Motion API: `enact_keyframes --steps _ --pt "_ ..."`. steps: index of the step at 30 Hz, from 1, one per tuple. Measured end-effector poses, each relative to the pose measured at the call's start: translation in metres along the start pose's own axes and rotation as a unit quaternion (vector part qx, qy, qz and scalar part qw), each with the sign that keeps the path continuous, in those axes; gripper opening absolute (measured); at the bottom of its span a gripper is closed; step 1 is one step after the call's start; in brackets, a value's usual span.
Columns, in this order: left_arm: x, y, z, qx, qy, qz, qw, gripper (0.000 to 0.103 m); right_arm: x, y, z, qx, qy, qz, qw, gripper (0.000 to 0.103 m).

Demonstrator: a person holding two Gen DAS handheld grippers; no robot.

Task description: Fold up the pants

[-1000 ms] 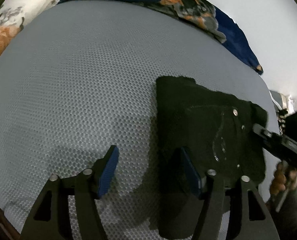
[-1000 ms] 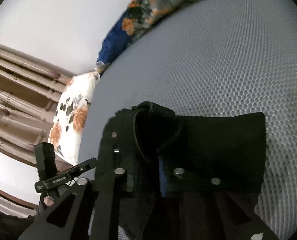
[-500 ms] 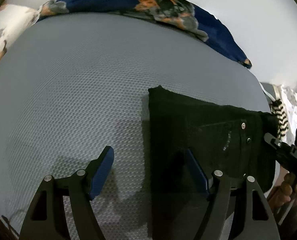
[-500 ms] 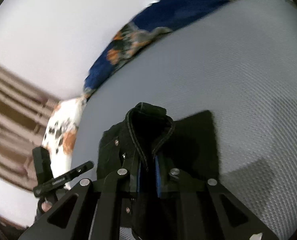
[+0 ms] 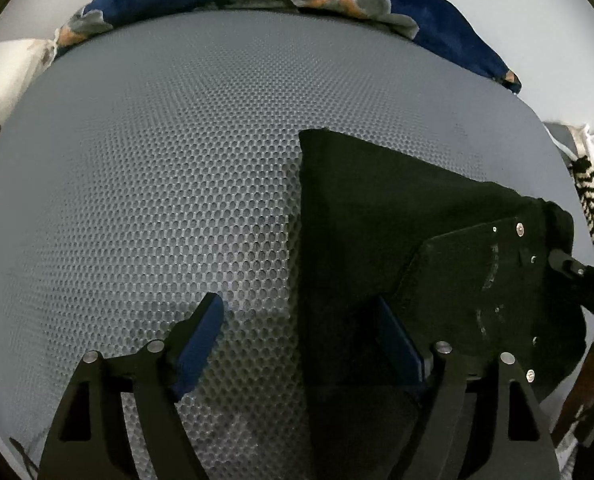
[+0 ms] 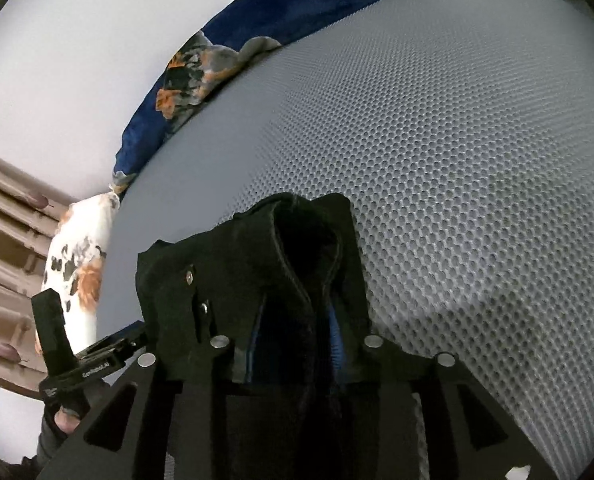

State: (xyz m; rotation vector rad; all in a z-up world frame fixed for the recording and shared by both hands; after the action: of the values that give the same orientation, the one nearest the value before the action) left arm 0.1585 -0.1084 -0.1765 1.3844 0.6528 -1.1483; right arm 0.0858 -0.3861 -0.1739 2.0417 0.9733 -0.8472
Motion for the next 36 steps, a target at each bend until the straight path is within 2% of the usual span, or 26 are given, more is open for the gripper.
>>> enact_keyframes --steps 4,7,12,19,23,24,25,31,36 --pt "-0.005 -0.004 0.003 0.014 0.015 0.006 0.9998 0.079 -0.015 -0.011 -0.004 -0.019 -0.026 0.005 0.999 0.028" --pt "-0.009 -0.011 0.004 0.020 0.020 0.010 0.9995 0.079 -0.025 -0.016 -0.005 -0.017 -0.030 0.012 0.999 0.028" --pt "-0.015 -0.032 0.010 0.027 0.007 -0.005 0.9996 0.079 -0.045 -0.028 -0.010 -0.026 -0.037 0.025 0.999 0.028" --pt "-0.023 -0.057 0.014 0.043 -0.003 -0.010 0.9990 0.079 -0.044 -0.051 -0.011 -0.031 -0.022 -0.007 0.999 0.028" --pt "-0.024 -0.063 0.012 0.038 -0.006 -0.014 0.9992 0.079 -0.044 -0.058 -0.013 -0.029 -0.012 -0.016 0.999 0.022" --pt "-0.025 -0.064 0.012 0.038 -0.007 -0.014 0.9992 0.079 -0.046 -0.059 -0.015 -0.033 -0.015 -0.014 0.999 0.013" --pt "-0.025 -0.065 0.012 0.038 -0.007 -0.014 0.9992 0.079 -0.050 -0.059 -0.017 -0.041 -0.022 -0.011 0.999 0.010" --pt "-0.020 -0.070 0.015 0.044 -0.014 -0.025 0.9986 0.079 -0.062 -0.072 -0.022 -0.060 -0.047 -0.013 0.997 0.007" --pt "-0.019 -0.076 0.013 0.042 -0.022 -0.030 0.9984 0.079 -0.058 -0.078 -0.005 -0.041 -0.056 -0.020 0.997 0.006"
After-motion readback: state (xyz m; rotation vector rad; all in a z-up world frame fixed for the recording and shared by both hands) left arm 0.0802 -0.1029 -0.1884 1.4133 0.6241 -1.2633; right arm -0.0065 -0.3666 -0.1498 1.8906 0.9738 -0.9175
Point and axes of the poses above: each gripper's, at about its wrist camera, not at the fingertips, and x roughly the way its jaws point, z to its right, y to its top, the point moved 6 cm from there along x, roughly the way its jaws point
